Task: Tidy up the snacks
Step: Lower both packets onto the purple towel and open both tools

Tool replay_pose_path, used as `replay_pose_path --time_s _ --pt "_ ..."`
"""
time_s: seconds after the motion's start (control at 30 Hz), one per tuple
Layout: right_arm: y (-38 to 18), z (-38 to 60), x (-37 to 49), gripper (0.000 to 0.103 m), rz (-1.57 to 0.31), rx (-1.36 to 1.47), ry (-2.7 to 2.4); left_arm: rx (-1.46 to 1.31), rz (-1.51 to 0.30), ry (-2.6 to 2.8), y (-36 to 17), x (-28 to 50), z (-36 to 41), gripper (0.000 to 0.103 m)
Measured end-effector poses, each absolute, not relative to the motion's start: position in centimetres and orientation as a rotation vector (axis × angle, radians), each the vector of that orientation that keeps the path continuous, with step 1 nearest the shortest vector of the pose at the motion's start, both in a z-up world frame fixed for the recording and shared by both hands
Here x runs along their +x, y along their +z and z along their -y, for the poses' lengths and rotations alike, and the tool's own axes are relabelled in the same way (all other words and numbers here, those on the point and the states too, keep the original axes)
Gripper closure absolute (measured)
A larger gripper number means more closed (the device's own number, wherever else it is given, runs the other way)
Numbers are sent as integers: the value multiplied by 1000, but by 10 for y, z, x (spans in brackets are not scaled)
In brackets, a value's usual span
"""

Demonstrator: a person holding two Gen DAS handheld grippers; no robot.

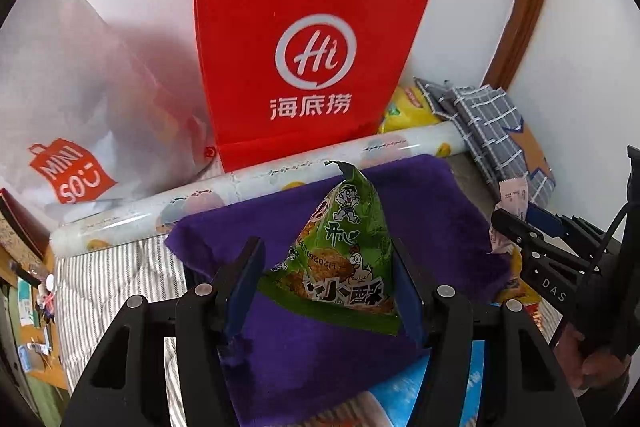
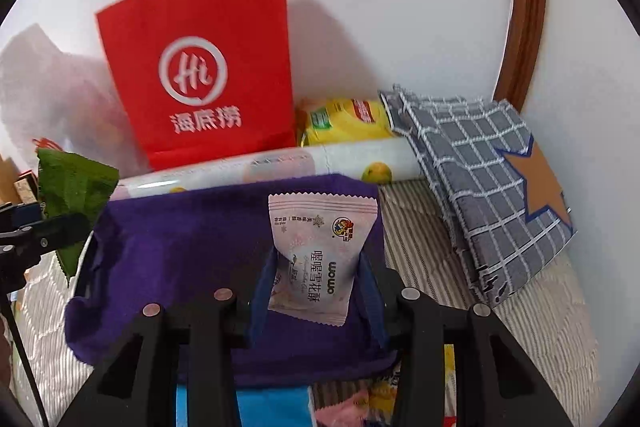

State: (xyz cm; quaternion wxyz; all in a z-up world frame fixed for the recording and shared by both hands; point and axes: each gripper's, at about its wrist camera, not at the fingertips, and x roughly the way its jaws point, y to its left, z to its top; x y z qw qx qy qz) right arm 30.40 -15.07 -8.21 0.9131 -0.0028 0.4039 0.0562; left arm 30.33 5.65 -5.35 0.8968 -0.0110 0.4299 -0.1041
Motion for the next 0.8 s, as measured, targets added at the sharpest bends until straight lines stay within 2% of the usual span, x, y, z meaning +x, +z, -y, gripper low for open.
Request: replay_pose_path --time_s 0.4,0.8 --pt "-114 145 342 64 -899 -1 174 -57 -973 -203 -98 329 -66 42" --pt "-124 149 353 64 -939 31 181 -56 -1010 -196 -114 334 -60 42"
